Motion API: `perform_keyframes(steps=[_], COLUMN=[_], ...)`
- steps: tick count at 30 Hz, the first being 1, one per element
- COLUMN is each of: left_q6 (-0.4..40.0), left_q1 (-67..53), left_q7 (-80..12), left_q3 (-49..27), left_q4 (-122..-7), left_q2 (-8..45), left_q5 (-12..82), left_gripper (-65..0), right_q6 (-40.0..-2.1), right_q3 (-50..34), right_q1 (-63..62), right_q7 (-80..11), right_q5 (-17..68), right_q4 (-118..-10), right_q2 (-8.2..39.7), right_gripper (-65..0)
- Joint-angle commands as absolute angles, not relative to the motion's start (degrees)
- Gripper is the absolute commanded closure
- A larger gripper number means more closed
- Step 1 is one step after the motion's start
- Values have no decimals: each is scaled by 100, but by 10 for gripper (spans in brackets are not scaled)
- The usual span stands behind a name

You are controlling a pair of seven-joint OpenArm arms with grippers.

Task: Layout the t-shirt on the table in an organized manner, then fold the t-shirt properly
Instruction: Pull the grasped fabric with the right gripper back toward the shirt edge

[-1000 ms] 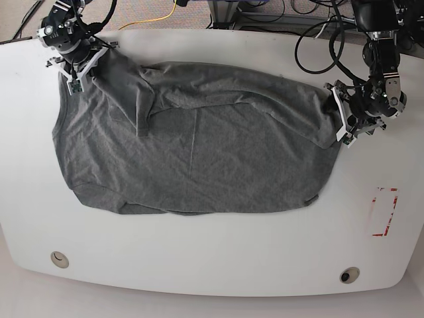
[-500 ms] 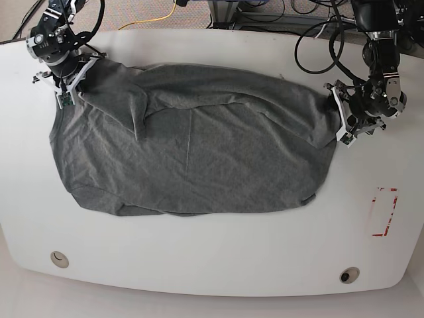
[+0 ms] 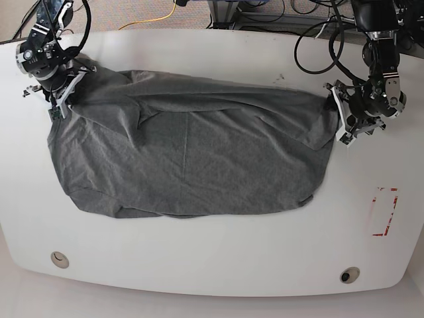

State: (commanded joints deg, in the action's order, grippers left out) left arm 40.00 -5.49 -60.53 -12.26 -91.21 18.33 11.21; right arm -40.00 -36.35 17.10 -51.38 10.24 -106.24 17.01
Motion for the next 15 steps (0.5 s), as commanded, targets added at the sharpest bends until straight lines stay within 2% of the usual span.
perform_keyframes(steps=[7,15], left_q6=[4000,4000], left_q1=[-549,-505], left_q7=[-6053,-6053], left_q3=[-1218,-1218], left_q4=[-9007,-8778], left_q2=[1833,1842], left_q5=[1121,1121], left_gripper=[-383,-383], right_q6=[-4000,-4000], right_q3=[-3011,-2589], right_q1=[1552,1349], right_q7=[-5138,-5138], right_q5=[1015,1007], right_q4=[-10536,-10519], right_q2=[2009,2062], right_gripper=[-6,-8])
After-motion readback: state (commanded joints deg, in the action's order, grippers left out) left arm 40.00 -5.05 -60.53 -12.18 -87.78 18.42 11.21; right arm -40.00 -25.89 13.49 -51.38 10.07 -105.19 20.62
